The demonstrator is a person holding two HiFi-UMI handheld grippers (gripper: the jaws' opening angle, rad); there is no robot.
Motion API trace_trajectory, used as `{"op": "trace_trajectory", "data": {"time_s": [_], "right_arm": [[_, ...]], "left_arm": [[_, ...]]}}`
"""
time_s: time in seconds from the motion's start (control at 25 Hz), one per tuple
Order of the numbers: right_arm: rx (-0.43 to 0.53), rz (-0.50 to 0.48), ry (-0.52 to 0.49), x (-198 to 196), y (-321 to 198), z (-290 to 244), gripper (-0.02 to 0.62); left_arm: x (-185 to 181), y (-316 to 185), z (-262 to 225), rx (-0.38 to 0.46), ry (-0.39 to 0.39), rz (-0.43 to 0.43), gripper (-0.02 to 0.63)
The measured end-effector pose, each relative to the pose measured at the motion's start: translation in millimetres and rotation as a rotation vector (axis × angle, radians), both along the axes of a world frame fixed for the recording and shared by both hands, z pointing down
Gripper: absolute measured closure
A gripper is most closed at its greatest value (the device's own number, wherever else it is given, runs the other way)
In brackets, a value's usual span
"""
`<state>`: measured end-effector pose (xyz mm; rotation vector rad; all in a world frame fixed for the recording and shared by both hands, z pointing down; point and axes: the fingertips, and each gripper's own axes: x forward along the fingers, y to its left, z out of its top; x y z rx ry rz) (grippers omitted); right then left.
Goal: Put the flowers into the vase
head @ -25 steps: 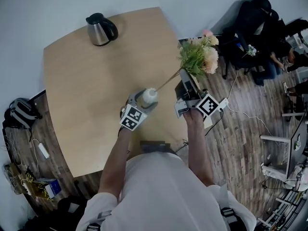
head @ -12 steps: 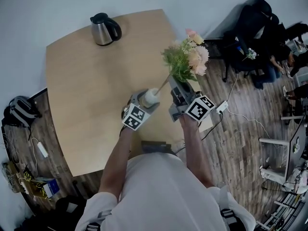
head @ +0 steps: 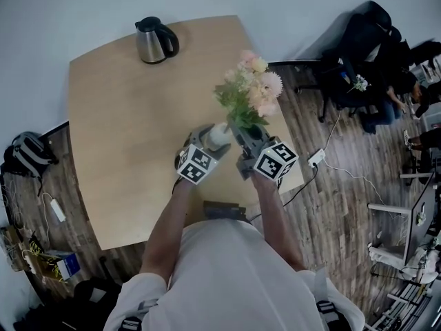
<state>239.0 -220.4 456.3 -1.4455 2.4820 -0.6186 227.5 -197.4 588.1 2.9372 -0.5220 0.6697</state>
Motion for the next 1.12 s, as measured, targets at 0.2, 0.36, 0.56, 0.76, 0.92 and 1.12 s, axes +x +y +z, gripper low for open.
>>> {"op": "trace_trajectory", "data": {"time_s": [0.2, 0.36, 0.56, 0.76, 0.92, 1.12], "right_arm": [[-0.005, -0.031, 0.087, -14, 4, 7, 0.543], [-0.015, -0.046, 0.109, -20, 6, 11, 0.543], [-0.031, -0.075, 0.152, -27, 9, 17, 0.543], [-0.033, -0.129, 0.216, -41, 15, 20, 0.538], [-0.035, -0.177, 0.249, -52, 20, 19, 0.45], [-0.014, -0.174, 0.347, -60, 23, 15, 0.422]], "left_arm": [[-4, -3, -2, 0.001, -0.006, -0.02, 0.261], [-8, -6, -3, 0.01, -0.007, -0.032, 0.261], [-13, -10, -5, 0.018, 0.012, -0.05, 0.261], [-17, -13, -9, 0.036, 0.028, -0.058, 0.261], [-20, -11, -9, 0.044, 0.037, -0.062, 0.262], [-24, -13, -15, 0.066, 0.062, -0.073, 0.262]]}}
